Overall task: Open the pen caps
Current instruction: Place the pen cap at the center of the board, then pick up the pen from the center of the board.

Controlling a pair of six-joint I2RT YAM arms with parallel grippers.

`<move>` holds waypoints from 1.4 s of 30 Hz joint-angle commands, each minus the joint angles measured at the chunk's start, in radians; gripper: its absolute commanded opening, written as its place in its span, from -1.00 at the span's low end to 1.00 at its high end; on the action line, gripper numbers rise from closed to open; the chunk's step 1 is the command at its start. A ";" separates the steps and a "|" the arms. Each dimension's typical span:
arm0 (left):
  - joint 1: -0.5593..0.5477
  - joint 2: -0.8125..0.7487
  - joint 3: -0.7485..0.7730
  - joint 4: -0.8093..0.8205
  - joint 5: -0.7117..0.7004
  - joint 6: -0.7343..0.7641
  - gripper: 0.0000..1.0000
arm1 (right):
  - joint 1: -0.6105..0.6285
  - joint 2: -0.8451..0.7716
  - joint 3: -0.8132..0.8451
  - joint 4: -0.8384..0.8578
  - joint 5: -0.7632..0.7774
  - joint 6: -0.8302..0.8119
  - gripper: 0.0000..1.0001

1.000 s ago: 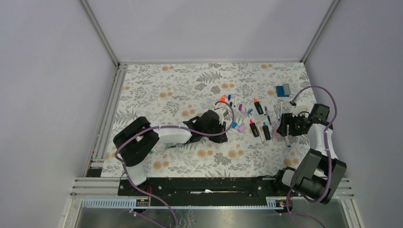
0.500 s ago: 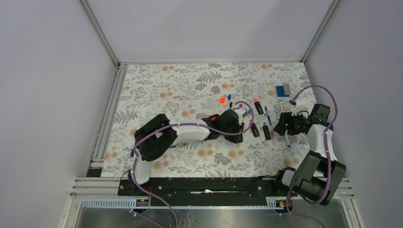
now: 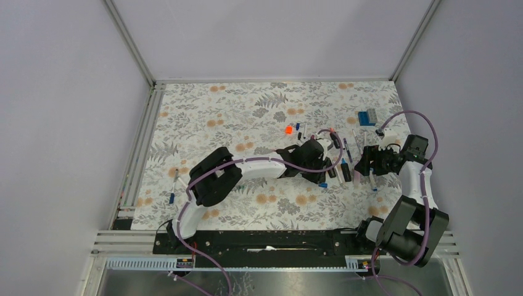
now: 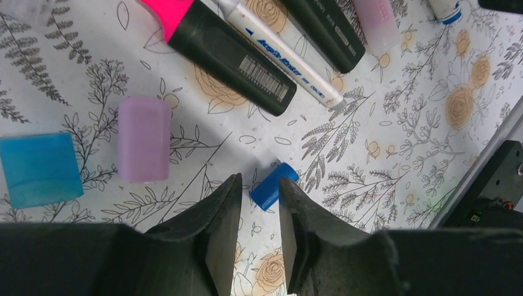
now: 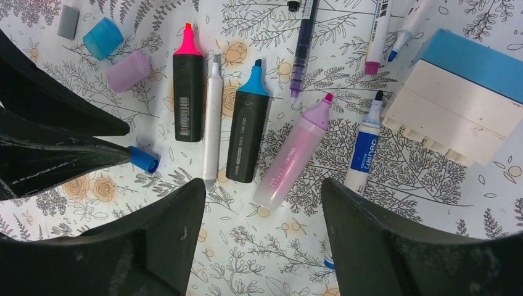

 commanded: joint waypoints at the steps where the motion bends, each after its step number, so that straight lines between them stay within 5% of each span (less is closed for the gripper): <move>1: -0.011 -0.012 0.038 -0.005 -0.031 0.021 -0.32 | -0.005 -0.025 0.004 -0.020 -0.037 -0.016 0.52; 13: -0.012 -0.499 -0.359 0.202 -0.333 0.197 -0.07 | -0.005 -0.069 -0.006 -0.063 -0.185 -0.094 0.62; 16: -0.012 -0.661 -0.500 0.243 -0.452 0.271 0.14 | -0.005 -0.073 -0.005 -0.082 -0.233 -0.118 0.71; 19: -0.010 -0.800 -0.622 0.244 -0.595 0.256 0.68 | -0.005 -0.081 0.003 -0.096 -0.299 -0.127 0.97; 21: -0.004 -0.898 -0.697 0.223 -0.676 0.197 0.97 | -0.005 -0.090 0.018 -0.090 -0.330 -0.089 0.99; 29: 0.141 -1.203 -0.885 -0.031 -0.668 -0.225 0.98 | -0.005 -0.108 0.012 0.163 -0.494 0.261 0.99; 36: 0.252 -1.297 -0.988 -0.219 -0.617 -0.621 0.98 | -0.005 -0.118 -0.069 0.313 -0.283 0.424 0.99; 42: 0.279 -1.220 -0.909 -0.481 -0.706 -0.845 0.90 | -0.005 -0.114 -0.079 0.344 -0.165 0.471 0.99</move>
